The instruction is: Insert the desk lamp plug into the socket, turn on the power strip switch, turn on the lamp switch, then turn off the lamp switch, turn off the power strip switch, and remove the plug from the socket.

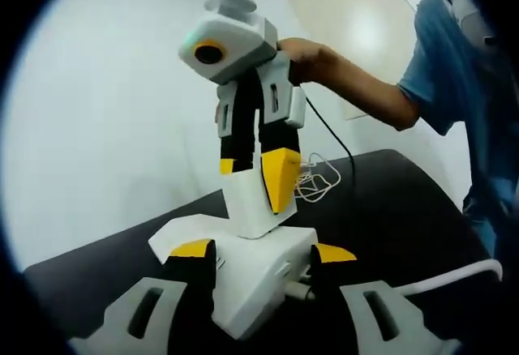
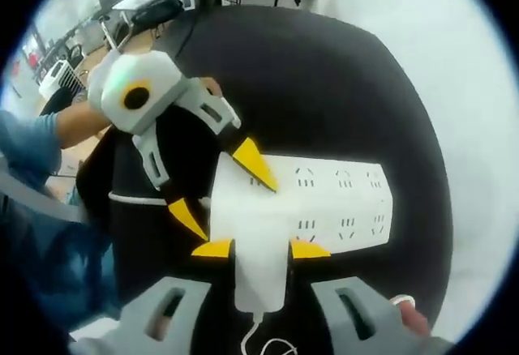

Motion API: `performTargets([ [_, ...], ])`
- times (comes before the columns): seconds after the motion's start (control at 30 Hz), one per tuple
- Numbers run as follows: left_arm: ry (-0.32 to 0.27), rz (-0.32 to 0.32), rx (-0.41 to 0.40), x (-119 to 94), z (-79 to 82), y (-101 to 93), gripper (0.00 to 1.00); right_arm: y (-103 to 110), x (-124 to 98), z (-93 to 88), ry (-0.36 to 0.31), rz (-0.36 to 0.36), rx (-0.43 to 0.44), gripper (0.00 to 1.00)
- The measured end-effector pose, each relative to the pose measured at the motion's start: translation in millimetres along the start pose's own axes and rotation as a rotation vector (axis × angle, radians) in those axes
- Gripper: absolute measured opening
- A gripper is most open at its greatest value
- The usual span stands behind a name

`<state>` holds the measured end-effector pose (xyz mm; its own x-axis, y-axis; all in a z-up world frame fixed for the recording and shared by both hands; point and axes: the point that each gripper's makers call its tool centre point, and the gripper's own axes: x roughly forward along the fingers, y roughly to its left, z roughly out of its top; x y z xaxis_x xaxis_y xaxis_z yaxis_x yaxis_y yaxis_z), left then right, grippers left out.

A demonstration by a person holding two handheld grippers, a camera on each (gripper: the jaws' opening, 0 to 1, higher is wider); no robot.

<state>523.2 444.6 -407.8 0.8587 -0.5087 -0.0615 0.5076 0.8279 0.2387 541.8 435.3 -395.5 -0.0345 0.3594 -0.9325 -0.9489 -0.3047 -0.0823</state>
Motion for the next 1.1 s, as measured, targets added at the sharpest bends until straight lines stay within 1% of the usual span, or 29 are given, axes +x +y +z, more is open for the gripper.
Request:
performTargets([
  [0.03,0.000,0.000,0.001,0,-1.2,1.8,0.44,0,1,-0.9,-0.034,0.007,0.017,0.25],
  [0.07,0.000,-0.001,0.003,1,-2.2,3.7,0.44,0,1,-1.8,-0.102,0.009,0.025,0.24],
  [0.13,-0.002,-0.001,0.002,1,-4.8,9.5,0.44,2,0,-6.7,-0.178,0.010,0.055,0.24],
  [0.2,-0.002,-0.001,0.003,1,-5.7,12.0,0.44,1,0,-7.9,-0.247,-0.006,0.068,0.24],
  [0.27,-0.002,-0.001,0.005,1,-5.2,8.1,0.44,0,-3,-5.3,-0.326,-0.021,0.075,0.24],
  [0.37,-0.003,-0.001,0.008,1,-3.3,1.9,0.44,2,-2,-9.0,-0.391,-0.040,0.093,0.24],
  [0.4,-0.004,-0.002,0.011,1,-2.6,0.2,0.44,0,-3,-6.8,-0.434,-0.041,0.091,0.24],
  [0.43,-0.003,-0.002,0.010,1,-2.4,-0.8,0.44,0,-2,-7.7,-0.446,-0.044,0.093,0.24],
  [0.5,-0.003,-0.002,0.011,0,-2.1,-2.2,0.44,-2,-4,-7.6,-0.450,-0.050,0.091,0.24],
  [0.57,-0.003,-0.002,0.012,0,-1.8,-3.7,0.44,-2,-3,-6.1,-0.446,-0.049,0.089,0.24],
  [0.63,-0.003,-0.002,0.011,0,-1.6,-4.8,0.44,-2,-3,-5.9,-0.412,-0.041,0.082,0.24],
  [0.73,-0.002,-0.002,0.009,0,-0.8,-7.0,0.44,0,0,-8.5,-0.287,-0.040,0.051,0.24],
  [0.83,-0.002,-0.001,0.011,-1,-1.2,-7.0,0.44,1,0,-4.7,-0.203,-0.048,0.011,0.24],
  [0.87,-0.001,-0.001,0.012,-1,-1.2,-7.2,0.44,3,-1,-3.9,-0.172,-0.054,-0.019,0.24],
  [0.93,0.002,0.000,0.015,0,-1.1,-8.0,0.44,1,0,-5.8,-0.080,-0.068,-0.024,0.24],
  [0.97,0.003,0.000,0.015,0,-1.5,-7.6,0.44,1,0,-4.0,-0.069,-0.068,-0.023,0.24],
  [1.03,0.005,0.000,0.015,-1,-2.3,-6.5,0.44,3,-1,-2.4,-0.028,-0.057,-0.024,0.24],
  [1.1,0.007,-0.002,0.014,0,-2.3,-6.8,0.44,2,-1,0.9,0.029,-0.060,-0.027,0.24],
])
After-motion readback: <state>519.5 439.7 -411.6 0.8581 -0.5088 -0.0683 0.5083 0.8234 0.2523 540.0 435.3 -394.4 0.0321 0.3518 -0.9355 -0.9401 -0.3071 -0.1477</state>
